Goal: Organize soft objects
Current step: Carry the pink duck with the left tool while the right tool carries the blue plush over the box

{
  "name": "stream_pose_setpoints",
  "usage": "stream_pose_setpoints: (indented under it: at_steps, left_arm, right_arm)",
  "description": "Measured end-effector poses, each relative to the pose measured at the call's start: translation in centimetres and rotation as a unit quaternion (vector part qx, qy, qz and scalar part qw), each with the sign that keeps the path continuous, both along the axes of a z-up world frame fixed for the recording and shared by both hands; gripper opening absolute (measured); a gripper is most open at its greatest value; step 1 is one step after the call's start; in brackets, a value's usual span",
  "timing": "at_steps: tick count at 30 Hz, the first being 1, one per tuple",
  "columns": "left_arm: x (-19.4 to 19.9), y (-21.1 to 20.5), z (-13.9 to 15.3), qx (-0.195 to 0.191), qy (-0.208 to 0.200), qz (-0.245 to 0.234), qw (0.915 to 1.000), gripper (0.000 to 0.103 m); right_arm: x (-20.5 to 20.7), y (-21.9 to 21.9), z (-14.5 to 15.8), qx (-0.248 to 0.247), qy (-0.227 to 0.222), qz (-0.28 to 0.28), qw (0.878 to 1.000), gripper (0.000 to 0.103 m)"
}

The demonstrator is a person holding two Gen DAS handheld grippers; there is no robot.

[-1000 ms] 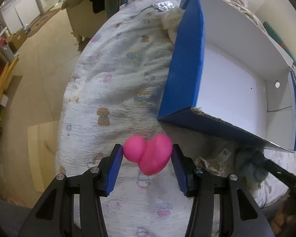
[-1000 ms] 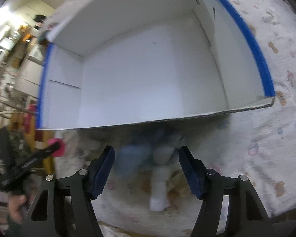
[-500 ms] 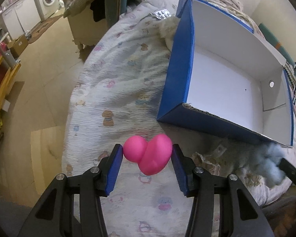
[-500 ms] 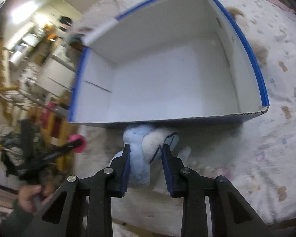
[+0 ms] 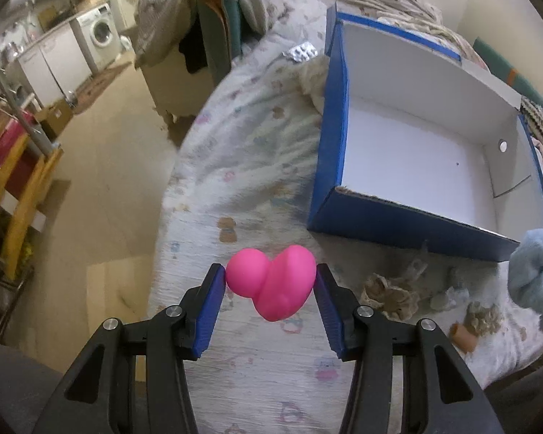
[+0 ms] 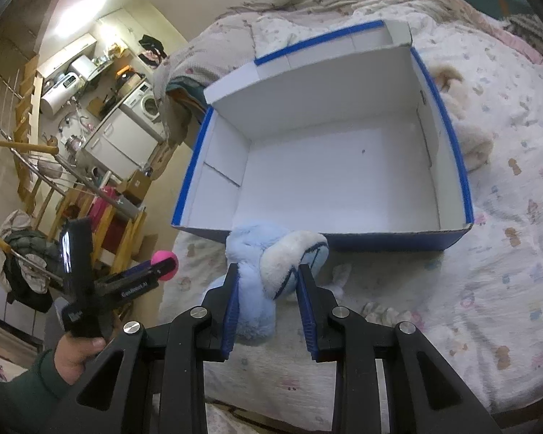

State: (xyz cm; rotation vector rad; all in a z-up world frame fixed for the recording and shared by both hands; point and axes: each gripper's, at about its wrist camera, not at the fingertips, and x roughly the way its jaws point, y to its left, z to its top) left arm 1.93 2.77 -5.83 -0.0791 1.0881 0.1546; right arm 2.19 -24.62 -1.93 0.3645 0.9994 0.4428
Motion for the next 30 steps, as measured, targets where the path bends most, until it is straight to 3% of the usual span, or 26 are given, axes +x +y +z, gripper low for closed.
stream_pose_setpoints:
  at_steps: [7, 15, 30]
  left_arm:
    - [-1.1, -0.6, 3.7, -0.006, -0.056, 0.004, 0.9984, 0.046]
    - [0.3, -4.3, 7.9, 0.0, -0.093, -0.052, 0.9943, 0.046]
    - [6.5, -8.3, 9.4, 0.024, -0.102, -0.111, 0.9883, 0.046]
  right_arm:
    - [-1.0, -1.2, 2.7, 0.012, -0.049, -0.02, 0.999, 0.032]
    - [-0.9, -1.6, 3.8, 0.015, -0.077, -0.039, 0.996, 0.032]
    - [4.1, -1.8, 4.5, -0.001, -0.083, -0.041, 0.996, 0.032]
